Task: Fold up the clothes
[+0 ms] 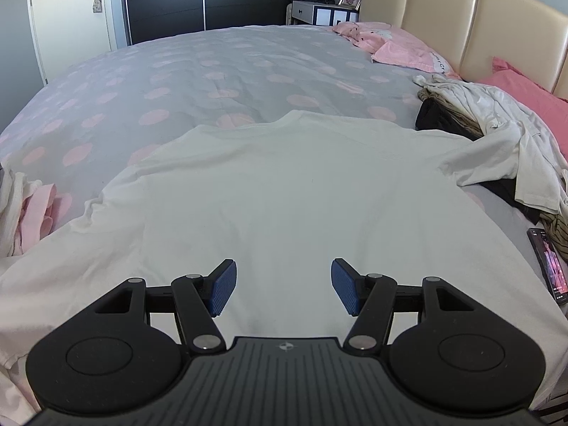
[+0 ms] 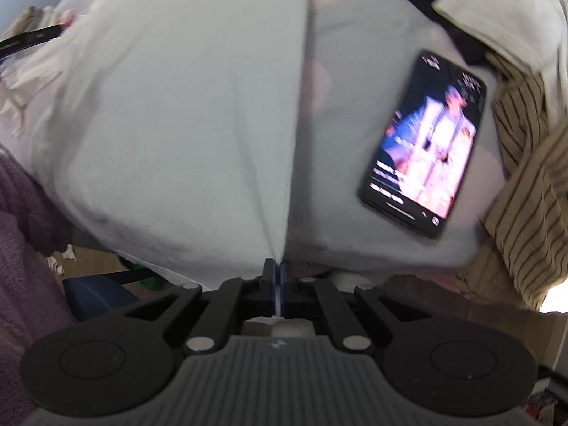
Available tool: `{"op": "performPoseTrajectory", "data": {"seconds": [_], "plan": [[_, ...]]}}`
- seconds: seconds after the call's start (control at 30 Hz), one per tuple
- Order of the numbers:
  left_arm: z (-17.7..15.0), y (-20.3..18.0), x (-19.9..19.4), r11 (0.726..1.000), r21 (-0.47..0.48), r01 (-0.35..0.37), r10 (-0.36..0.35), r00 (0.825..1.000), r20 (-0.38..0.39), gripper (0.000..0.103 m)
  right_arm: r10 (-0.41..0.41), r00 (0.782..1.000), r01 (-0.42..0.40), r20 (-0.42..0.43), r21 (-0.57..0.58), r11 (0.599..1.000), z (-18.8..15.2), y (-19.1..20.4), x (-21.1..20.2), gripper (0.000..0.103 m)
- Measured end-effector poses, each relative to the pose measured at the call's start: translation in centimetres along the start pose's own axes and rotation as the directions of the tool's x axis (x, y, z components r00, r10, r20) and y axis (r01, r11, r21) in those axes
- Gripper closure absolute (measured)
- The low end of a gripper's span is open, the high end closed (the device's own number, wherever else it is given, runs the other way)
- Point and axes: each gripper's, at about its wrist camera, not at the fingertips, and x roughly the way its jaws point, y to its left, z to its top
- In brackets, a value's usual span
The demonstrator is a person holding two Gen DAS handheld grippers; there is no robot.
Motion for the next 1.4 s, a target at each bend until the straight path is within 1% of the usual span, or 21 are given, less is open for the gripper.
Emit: {"op": "performPoseTrajectory", "data": {"seconds": [0.07,0.17,0.27,0.33,0.37,0.43,0.53,0.6,0.63,0.67,0.7,0.73,0.9,1.03,1.1,1.2,1.33,1.4], "plan": [[0.0,0.0,0.1,1.0,0.0,-0.008,0.008,1.0,-0.006,0.046,-0.001,1.0,0.001,-0.023,0.012,1.0,0.2,-0.6,1.4,0.101],[0.0,0.0,0.3,1.0,-0.003,-0.015,0.015,1.0,-0.011,0.046,-0.028,0.999,0.027,-0.039,-0.015,1.0,0.3,-0.6,3.0,0.101],[-0.1,0.1,0.3,1.0,-0.007,-0.022,0.022,1.0,-0.019,0.046,-0.068,0.994,0.063,-0.087,-0.056,0.996,0.1,-0.2,3.6,0.1],[-0.2,0.2,0.2,1.0,-0.011,-0.023,0.023,1.0,-0.019,0.046,-0.078,0.993,0.071,-0.091,-0.072,0.995,-0.2,0.3,3.3,0.097],[-0.2,0.3,0.1,1.0,-0.015,-0.022,0.022,1.0,-0.018,0.046,-0.089,0.993,0.082,-0.079,-0.089,0.993,-0.2,0.7,2.9,0.097],[-0.2,0.4,0.1,0.999,-0.028,-0.018,0.018,1.0,-0.02,0.046,-0.111,0.993,0.107,-0.027,-0.124,0.987,-0.1,2.0,2.0,0.096],[-0.3,0.4,0.0,1.0,-0.029,-0.004,0.003,1.0,-0.028,0.046,-0.134,0.99,0.139,0.044,-0.138,0.981,0.2,4.0,1.3,0.094],[-0.4,0.2,-0.1,1.0,-0.017,0.003,-0.003,1.0,-0.03,0.046,-0.148,0.985,0.159,0.088,-0.144,0.977,0.4,5.8,1.2,0.091],[-0.5,0.1,-0.2,1.0,-0.01,0.006,-0.006,1.0,-0.03,0.046,-0.143,0.984,0.158,0.104,-0.151,0.976,0.4,6.7,1.3,0.09],[-0.6,0.0,-0.3,1.0,-0.004,0.007,-0.007,0.999,-0.031,0.046,-0.137,0.983,0.155,0.119,-0.167,0.974,0.4,7.4,1.5,0.085],[-0.7,-0.2,-0.4,1.0,0.002,0.008,-0.008,0.999,-0.032,0.046,-0.13,0.983,0.153,0.134,-0.182,0.971,0.4,8.2,1.6,0.077],[-0.8,-0.3,-0.5,1.0,0.006,0.009,-0.008,0.999,-0.035,0.046,-0.124,0.981,0.152,0.148,-0.2,0.968,0.4,9.1,1.7,0.075],[-1.8,-0.7,-1.1,1.0,0.026,0.002,-0.001,0.998,-0.055,0.046,-0.11,0.971,0.171,0.211,-0.297,0.939,1.8,13.7,2.9,0.074],[-3.0,-0.7,-1.7,0.998,0.048,-0.028,0.032,0.997,-0.076,0.046,-0.075,0.97,0.15,0.231,-0.329,0.932,2.6,15.8,4.2,0.072],[-3.6,-0.5,-2.1,0.998,0.051,-0.045,0.049,0.995,-0.086,0.046,-0.071,0.97,0.154,0.233,-0.358,0.921,3.0,16.6,4.8,0.07],[-4.7,0.4,-2.7,0.996,0.043,-0.074,0.078,0.991,-0.107,0.046,-0.069,0.97,0.16,0.235,-0.394,0.905,3.3,17.0,5.4,0.068],[-6.1,1.8,-3.7,0.993,0.019,-0.116,0.117,0.984,-0.132,0.046,-0.049,0.973,0.144,0.225,-0.426,0.893,4.0,17.7,5.6,0.068],[-6.9,2.5,-4.2,0.991,0.005,-0.133,0.132,0.981,-0.143,0.046,-0.032,0.974,0.133,0.225,-0.451,0.883,4.4,18.4,5.7,0.066]]}}
